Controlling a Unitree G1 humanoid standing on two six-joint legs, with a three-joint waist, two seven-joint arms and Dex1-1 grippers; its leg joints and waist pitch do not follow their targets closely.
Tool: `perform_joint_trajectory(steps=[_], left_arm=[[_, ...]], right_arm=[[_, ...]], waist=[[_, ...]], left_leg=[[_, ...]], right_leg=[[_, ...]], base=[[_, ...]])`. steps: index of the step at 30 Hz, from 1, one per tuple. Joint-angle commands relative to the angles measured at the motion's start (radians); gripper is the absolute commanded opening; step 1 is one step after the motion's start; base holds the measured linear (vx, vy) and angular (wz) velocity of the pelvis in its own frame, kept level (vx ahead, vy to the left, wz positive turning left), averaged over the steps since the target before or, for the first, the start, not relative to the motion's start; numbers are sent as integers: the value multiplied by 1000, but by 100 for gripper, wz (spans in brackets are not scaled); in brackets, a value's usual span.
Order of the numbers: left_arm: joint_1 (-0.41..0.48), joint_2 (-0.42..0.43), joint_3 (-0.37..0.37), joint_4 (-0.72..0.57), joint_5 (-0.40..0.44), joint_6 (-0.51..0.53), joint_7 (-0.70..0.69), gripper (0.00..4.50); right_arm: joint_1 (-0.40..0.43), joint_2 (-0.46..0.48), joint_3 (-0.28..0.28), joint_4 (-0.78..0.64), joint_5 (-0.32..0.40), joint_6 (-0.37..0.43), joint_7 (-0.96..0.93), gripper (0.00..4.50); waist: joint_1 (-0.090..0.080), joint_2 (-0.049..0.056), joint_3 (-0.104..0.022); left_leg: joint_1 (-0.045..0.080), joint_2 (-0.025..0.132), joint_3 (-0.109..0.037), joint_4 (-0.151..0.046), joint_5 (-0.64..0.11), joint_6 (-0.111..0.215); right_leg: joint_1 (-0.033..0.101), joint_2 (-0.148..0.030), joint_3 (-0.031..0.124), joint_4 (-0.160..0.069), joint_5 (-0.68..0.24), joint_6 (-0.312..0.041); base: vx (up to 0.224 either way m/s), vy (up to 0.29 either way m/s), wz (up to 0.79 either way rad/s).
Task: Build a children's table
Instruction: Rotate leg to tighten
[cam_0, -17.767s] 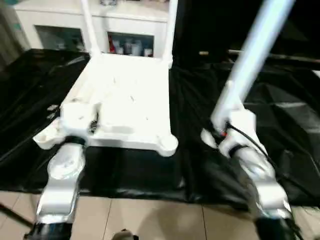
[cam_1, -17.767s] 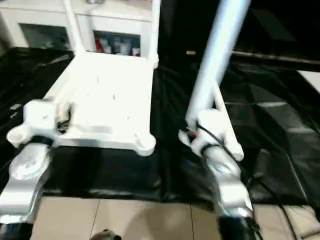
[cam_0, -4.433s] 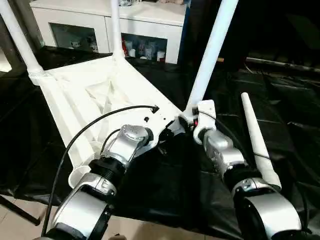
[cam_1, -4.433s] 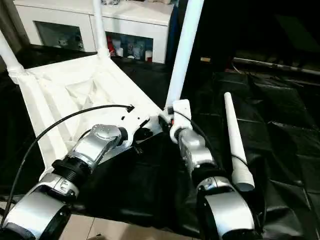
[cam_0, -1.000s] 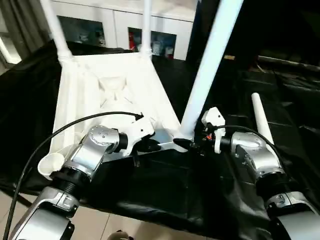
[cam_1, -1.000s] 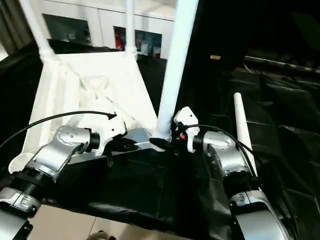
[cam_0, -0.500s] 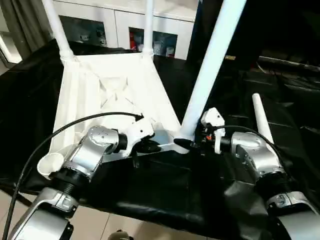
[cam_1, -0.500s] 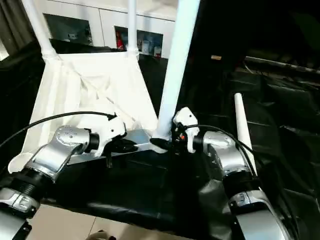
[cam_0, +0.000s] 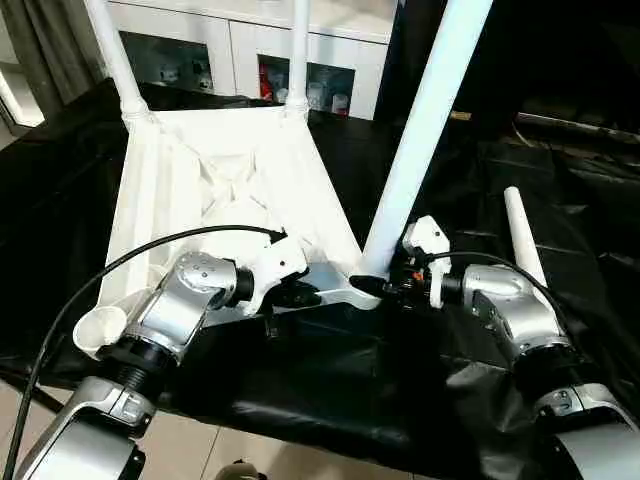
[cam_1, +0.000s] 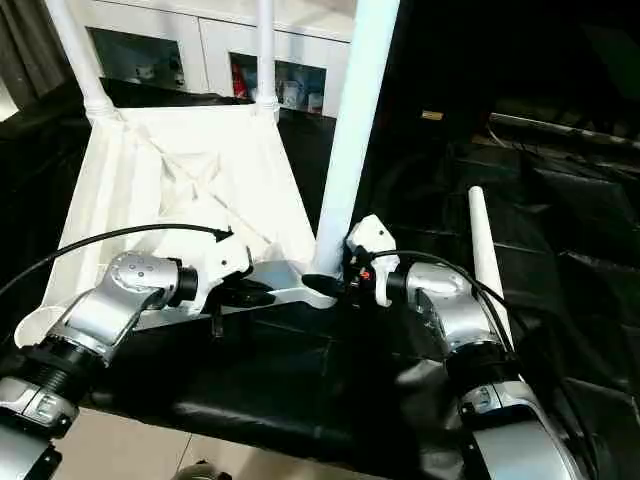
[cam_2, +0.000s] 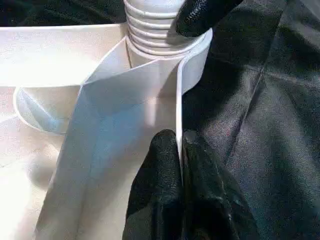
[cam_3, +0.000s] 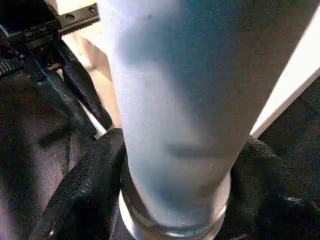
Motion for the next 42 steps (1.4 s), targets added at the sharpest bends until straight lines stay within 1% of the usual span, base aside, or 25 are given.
perform_joint_trajectory(steps=[1,5,7,8,9,11,13,14,17,20,21,22,23,27,28,29,30,31,32,33,34,35,38,39,42], left_arm=[[-5,-23,5,-13,-9,7,23,0],[-39,-58,16,45,18,33,111,0],[-81,-101,37,113,38,64,218,0],[-107,-128,55,155,45,86,290,0],[-140,-162,79,209,43,108,365,0],[-151,-173,86,226,40,115,384,0],[-184,-219,90,272,49,130,455,0],[-194,-233,88,287,55,130,476,0],[-203,-251,81,301,65,124,488,0],[-198,-255,62,301,72,95,465,0],[-196,-254,59,300,73,91,461,0],[-191,-247,54,294,74,78,449,0],[-190,-244,52,295,75,70,446,0],[-172,-222,46,259,65,57,403,0],[-167,-215,44,250,65,53,393,0],[-157,-203,40,234,64,51,372,0],[-155,-200,40,231,64,51,369,0],[-139,-179,32,211,65,23,332,0],[-139,-179,32,211,65,23,332,0],[-122,-155,25,192,63,0,296,0],[-122,-155,25,192,63,0,296,0],[-106,-131,22,171,54,-15,255,0],[-96,-118,21,156,45,-19,225,0],[-86,-104,19,137,34,-33,189,0],[-53,-69,14,74,-1,-55,87,0]], right_arm=[[25,15,-6,23,-15,3,-39,266],[9,67,-57,103,-13,12,-205,266],[-3,114,-91,158,-11,43,-351,266],[-9,136,-100,182,-17,55,-421,266],[-19,165,-109,211,-27,77,-516,266],[-24,176,-113,222,-30,88,-549,265],[-71,223,-147,294,-29,115,-726,265],[-90,238,-162,320,-27,117,-781,265],[-121,256,-172,350,-37,108,-837,265],[-142,266,-160,365,-57,83,-845,265],[-143,268,-163,362,-55,75,-844,300],[-143,265,-165,359,-54,65,-844,300],[-146,265,-168,362,-55,57,-847,321],[-151,246,-173,345,-43,16,-775,348],[-151,236,-168,337,-45,8,-747,374],[-145,218,-156,311,-44,4,-684,374],[-144,215,-154,306,-44,3,-671,380],[-128,180,-127,255,-43,11,-562,384],[-128,180,-127,255,-43,11,-562,404],[-101,129,-77,195,-60,5,-440,404],[-101,129,-77,195,-60,5,-440,404],[-64,70,-25,135,-78,-24,-311,404],[-44,48,-18,96,-59,-21,-239,404],[-30,32,-19,66,-39,-16,-183,404],[-3,-2,-13,3,-8,-5,-73,404]], waist=[[-2,-2,-67],[-7,-1,-63],[-13,1,-59],[-15,0,-59],[-16,2,-58],[-19,0,-59],[-19,4,-60],[-26,4,-62],[-28,4,-64],[-26,0,-67],[-27,-2,-66],[-26,-3,-66],[-25,-2,-66],[-26,0,-64],[-25,-2,-66],[-27,-4,-66],[-26,0,-65],[-23,3,-64],[-22,1,-64],[-24,0,-66],[-21,3,-66],[-20,4,-67],[-20,3,-65],[-21,3,-64],[-19,2,-63]], left_leg=[[8,71,-27,-66,-112,65],[11,69,-29,-71,-151,38],[15,68,-31,-75,-187,17],[22,67,-32,-76,-221,2],[22,67,-33,-77,-228,-2],[20,64,-35,-78,-234,-8],[19,66,-35,-77,-228,-3],[18,63,-36,-78,-223,-11],[15,66,-35,-77,-215,-5],[13,65,-31,-74,-184,12],[11,65,-31,-74,-179,17],[11,64,-31,-74,-182,21],[12,65,-31,-75,-184,21],[11,66,-31,-76,-207,21],[9,68,-33,-76,-195,20],[7,67,-33,-76,-188,22],[8,68,-32,-75,-187,31],[8,68,-31,-73,-186,41],[6,69,-31,-73,-181,46],[7,69,-30,-73,-160,49],[5,68,-30,-71,-158,58],[4,69,-30,-69,-150,64],[6,71,-29,-69,-150,71],[4,67,-29,-69,-160,70],[4,73,-31,-70,-174,68]], right_leg=[[55,-107,60,-63,-169,-211],[52,-109,60,-73,-245,-199],[50,-109,60,-82,-313,-181],[47,-110,60,-90,-378,-160],[45,-110,60,-90,-385,-159],[47,-110,59,-93,-402,-148],[46,-112,61,-93,-385,-145],[46,-109,60,-89,-362,-151],[48,-109,61,-84,-308,-158],[51,-110,62,-77,-232,-173],[52,-109,62,-77,-224,-175],[53,-110,61,-78,-233,-173],[53,-111,61,-78,-242,-171],[52,-113,62,-84,-287,-165],[54,-113,61,-79,-269,-167],[55,-111,60,-77,-259,-168],[54,-112,61,-78,-251,-174],[54,-111,61,-79,-243,-178],[57,-110,60,-77,-231,-177],[55,-109,61,-73,-207,-184],[59,-108,59,-74,-196,-184],[58,-107,59,-72,-176,-188],[57,-109,60,-71,-174,-198],[58,-108,59,-74,-195,-200],[59,-112,60,-78,-239,-196]], base=[[0,0,0],[0,0,0],[0,0,0],[0,0,0],[0,0,0],[0,0,0],[0,0,0],[0,0,0],[0,0,0],[0,0,0],[0,0,0],[0,0,0],[0,0,0],[0,0,0],[0,0,0],[0,0,0],[0,0,0],[0,0,0],[0,0,0],[0,0,0],[0,0,0],[0,0,0],[0,0,0],[0,0,0],[0,0,0]])
